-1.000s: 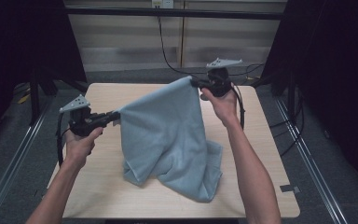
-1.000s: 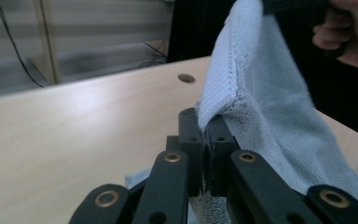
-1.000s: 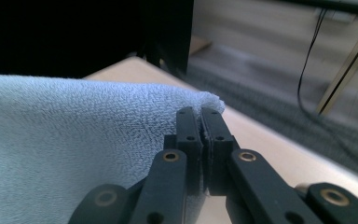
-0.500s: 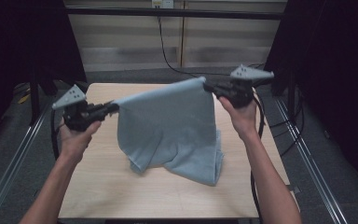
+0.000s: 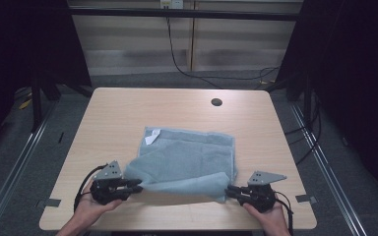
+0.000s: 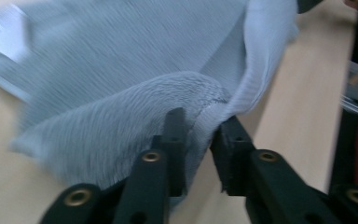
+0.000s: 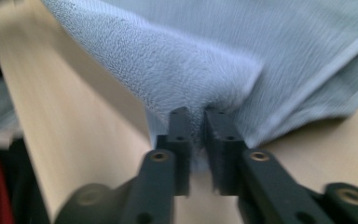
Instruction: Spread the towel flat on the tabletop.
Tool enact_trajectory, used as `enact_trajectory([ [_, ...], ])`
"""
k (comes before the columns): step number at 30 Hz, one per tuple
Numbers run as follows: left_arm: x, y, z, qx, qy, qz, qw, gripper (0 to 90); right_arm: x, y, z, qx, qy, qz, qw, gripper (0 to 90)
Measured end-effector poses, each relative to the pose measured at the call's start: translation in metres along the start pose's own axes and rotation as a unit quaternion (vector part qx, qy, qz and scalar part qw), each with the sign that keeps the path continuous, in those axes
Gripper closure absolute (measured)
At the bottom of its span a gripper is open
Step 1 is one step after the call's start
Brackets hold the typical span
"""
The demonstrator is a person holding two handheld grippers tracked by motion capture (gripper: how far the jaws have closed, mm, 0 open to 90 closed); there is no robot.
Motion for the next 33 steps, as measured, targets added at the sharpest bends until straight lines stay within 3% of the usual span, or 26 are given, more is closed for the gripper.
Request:
enact_trajectory([
  [2, -0.003, 0.003, -0.003, -0.010, 0.003, -0.010, 0.9999, 65.9, -0.003, -0.004, -0.004, 0.003, -0.003, -0.006, 1.0000, 73.4],
  [5, 0.009, -0.003, -0.011, -0.017, 0.035, -0.023, 0.9990, 59.4, 0.015, 0.000, -0.013, -0.002, 0.040, 0.005, 0.9992, 68.1],
  [8, 0.021, -0.021, -0.016, 0.008, 0.056, -0.032, 0.9979, 58.8, 0.037, 0.006, -0.008, -0.002, 0.063, -0.001, 0.9980, 64.9],
  [11, 0.027, -0.041, -0.018, 0.015, 0.078, -0.058, 0.9951, 55.9, 0.049, 0.008, 0.008, 0.007, 0.056, -0.005, 0.9984, 58.9],
  [13, 0.026, -0.049, -0.017, 0.020, 0.076, -0.069, 0.9946, 52.7, 0.050, 0.006, 0.019, 0.019, 0.049, 0.003, 0.9986, 54.5],
  [17, 0.021, -0.058, -0.012, 0.036, 0.066, -0.074, 0.9944, 51.3, 0.030, 0.004, 0.033, 0.029, 0.001, 0.003, 0.9996, 53.8],
  [20, 0.017, -0.061, -0.008, 0.051, 0.053, -0.066, 0.9951, 49.3, 0.020, -0.003, 0.031, 0.040, -0.010, -0.001, 0.9991, 53.9],
  [21, 0.015, -0.063, -0.005, 0.055, 0.045, -0.063, 0.9955, 48.4, 0.018, -0.004, 0.029, 0.035, -0.011, -0.007, 0.9993, 57.6],
  [23, 0.011, -0.070, 0.002, 0.065, 0.031, -0.063, 0.9954, 47.1, 0.021, -0.003, 0.024, 0.035, 0.000, -0.007, 0.9994, 58.3],
  [27, 0.013, -0.090, 0.014, 0.083, 0.026, -0.072, 0.9935, 42.1, 0.031, 0.014, 0.026, 0.006, 0.006, -0.008, 0.9999, 50.3],
  [29, 0.022, -0.100, 0.016, 0.089, 0.050, -0.083, 0.9913, 41.1, 0.038, 0.024, 0.031, -0.003, 0.009, -0.007, 0.9999, 48.4],
  [30, 0.026, -0.104, 0.018, 0.088, 0.049, -0.092, 0.9907, 41.0, 0.043, 0.030, 0.034, -0.008, 0.014, -0.003, 0.9999, 47.3],
  [33, 0.033, -0.114, 0.027, 0.092, 0.051, -0.091, 0.9902, 39.7, 0.059, 0.051, 0.043, -0.021, 0.026, 0.007, 0.9994, 44.6],
])
Point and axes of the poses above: each handheld gripper's, and its own axes: z roughly forward along the jaws, x roughly out of its top, y roughly to its right, the point moved 9 cm from there along z, roughly forward along the jaws, and after that the axes turned 7 degrees about y, right-handed, at the moved point
